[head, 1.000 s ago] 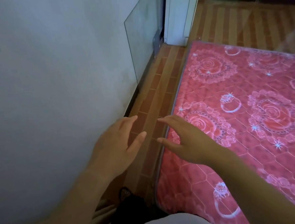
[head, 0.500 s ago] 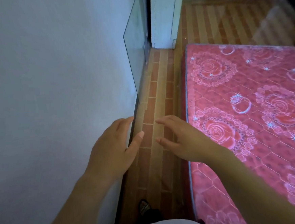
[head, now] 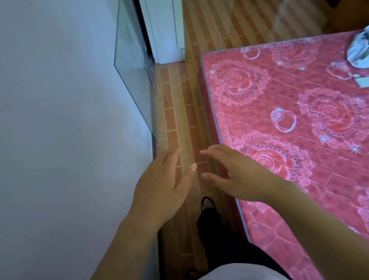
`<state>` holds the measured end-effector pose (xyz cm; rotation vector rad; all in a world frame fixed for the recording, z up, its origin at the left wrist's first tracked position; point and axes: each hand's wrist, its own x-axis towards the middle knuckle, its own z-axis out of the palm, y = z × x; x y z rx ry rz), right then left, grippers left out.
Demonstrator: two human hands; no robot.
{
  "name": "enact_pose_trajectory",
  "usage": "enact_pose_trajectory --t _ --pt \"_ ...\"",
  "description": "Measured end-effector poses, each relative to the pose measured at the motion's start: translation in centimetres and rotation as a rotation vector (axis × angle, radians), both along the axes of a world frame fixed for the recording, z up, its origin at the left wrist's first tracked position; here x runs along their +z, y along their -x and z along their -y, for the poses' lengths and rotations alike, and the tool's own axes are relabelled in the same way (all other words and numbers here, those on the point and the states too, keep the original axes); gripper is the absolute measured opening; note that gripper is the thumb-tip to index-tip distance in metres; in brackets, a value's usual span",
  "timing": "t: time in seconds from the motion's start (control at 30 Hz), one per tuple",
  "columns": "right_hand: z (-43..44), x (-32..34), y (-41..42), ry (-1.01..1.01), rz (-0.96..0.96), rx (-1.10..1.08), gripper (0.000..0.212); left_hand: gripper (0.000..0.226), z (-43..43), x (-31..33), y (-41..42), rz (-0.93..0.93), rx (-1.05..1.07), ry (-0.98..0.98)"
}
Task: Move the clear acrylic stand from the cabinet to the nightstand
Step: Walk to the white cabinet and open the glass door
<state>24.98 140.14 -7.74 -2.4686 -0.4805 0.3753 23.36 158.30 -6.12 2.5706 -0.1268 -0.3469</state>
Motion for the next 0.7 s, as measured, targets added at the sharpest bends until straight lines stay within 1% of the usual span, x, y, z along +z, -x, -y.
enact_pose_trajectory --t 0.17,0.27,0.37,0.47,0.7 --pt "2.1 0.1 -8.7 -0.023 0.055 -0.045 0.053 0.063 1.9 0.4 -9.9 0.058 -0.049 -0.003" --pt "3.7 1.4 -14.9 -0.047 0.077 -0.055 0.053 0.062 3.4 2.0 -16.3 0.094 -0.056 -0.022" --pt "5.2 2.8 -20.7 -0.054 0.120 -0.073 0.052 0.066 4.9 3.8 -21.9 0.109 -0.057 0.005" --pt "6.2 3.4 -25.8 -0.060 0.128 -0.067 0.053 0.060 5.5 4.4 -26.9 0.170 -0.073 0.019" --pt "7.1 3.3 -35.8 -0.065 0.146 -0.089 0.054 0.059 6.0 3.9 -37.7 0.169 -0.109 0.031"
